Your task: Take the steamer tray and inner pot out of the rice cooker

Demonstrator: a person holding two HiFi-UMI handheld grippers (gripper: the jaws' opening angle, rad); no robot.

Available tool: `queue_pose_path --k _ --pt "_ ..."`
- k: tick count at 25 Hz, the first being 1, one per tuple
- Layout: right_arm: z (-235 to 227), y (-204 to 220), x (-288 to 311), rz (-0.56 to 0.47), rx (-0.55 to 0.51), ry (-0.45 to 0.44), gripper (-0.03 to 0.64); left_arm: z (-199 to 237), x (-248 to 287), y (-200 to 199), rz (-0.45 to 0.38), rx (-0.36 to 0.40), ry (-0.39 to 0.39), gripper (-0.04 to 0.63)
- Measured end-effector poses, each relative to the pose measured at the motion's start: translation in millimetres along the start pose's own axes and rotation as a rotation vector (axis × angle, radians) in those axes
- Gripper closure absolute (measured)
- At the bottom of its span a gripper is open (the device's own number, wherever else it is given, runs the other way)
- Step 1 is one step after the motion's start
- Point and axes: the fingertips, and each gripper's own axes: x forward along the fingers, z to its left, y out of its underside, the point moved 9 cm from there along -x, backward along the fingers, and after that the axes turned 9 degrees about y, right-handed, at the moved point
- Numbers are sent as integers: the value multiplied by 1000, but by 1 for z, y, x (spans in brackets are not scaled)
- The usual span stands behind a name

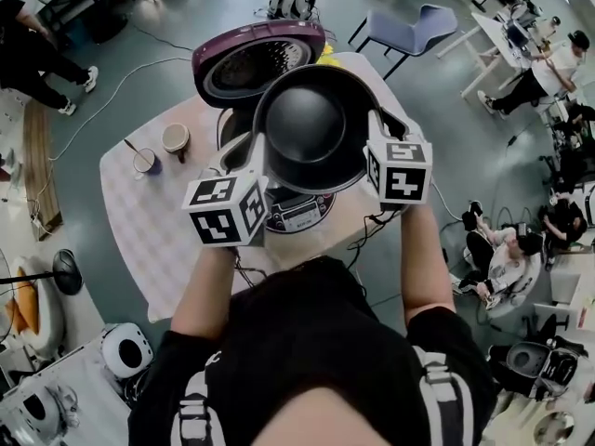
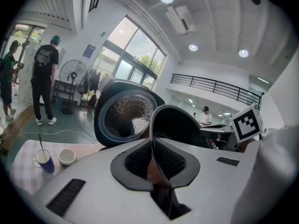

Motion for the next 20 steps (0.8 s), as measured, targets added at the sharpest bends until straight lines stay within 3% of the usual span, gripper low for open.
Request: queue_pose_path --k 7,14,20 --pt "-74 34 15 6 32 23 566 -55 62 11 49 11 7 568" --pt "-159 71 72 37 52 -61 568 -107 147 24 85 -5 -38 568" --pt "-211 83 150 52 39 -167 569 -123 226 25 95 -78 -130 569"
